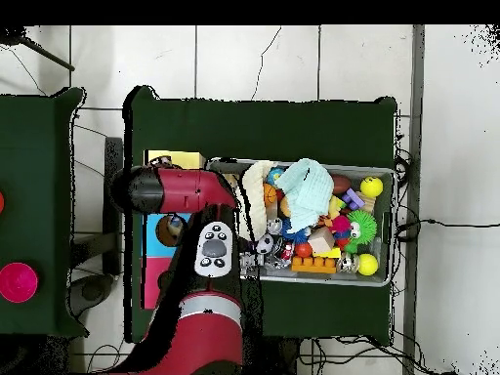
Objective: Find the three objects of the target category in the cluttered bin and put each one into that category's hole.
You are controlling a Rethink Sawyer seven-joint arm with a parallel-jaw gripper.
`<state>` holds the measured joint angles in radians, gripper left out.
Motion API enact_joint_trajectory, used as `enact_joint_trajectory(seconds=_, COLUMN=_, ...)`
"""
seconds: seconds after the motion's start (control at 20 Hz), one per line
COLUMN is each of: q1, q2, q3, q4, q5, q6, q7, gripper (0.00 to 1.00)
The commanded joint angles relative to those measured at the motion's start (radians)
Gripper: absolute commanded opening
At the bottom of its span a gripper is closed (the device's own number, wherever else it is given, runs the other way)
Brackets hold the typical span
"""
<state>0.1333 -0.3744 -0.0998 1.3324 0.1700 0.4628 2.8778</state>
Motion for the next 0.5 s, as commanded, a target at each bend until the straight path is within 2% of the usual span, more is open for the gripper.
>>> enact_joint_trajectory(seconds=0.05, q1=0.037, q2=0.344, q3=-0.017, q4=-0.023, q5=-0.005, q6=-0.197, q7=0.143, gripper=0.00)
enact_joint_trajectory(seconds=0.1, q1=0.018, q2=0.356, q3=0.010, q4=-0.017, q5=-0.005, q6=-0.253, q7=0.129, gripper=0.00)
enact_joint_trajectory(seconds=0.2, q1=0.008, q2=0.359, q3=0.024, q4=-0.014, q5=-0.001, q6=-0.265, q7=0.117, gripper=0.00)
enact_joint_trajectory(seconds=0.4, q1=0.012, q2=0.328, q3=0.015, q4=-0.005, q5=0.005, q6=-0.173, q7=0.096, gripper=0.00)
enact_joint_trajectory(seconds=0.5, q1=0.046, q2=0.310, q3=-0.044, q4=-0.013, q5=-0.010, q6=-0.114, q7=0.108, gripper=0.00)
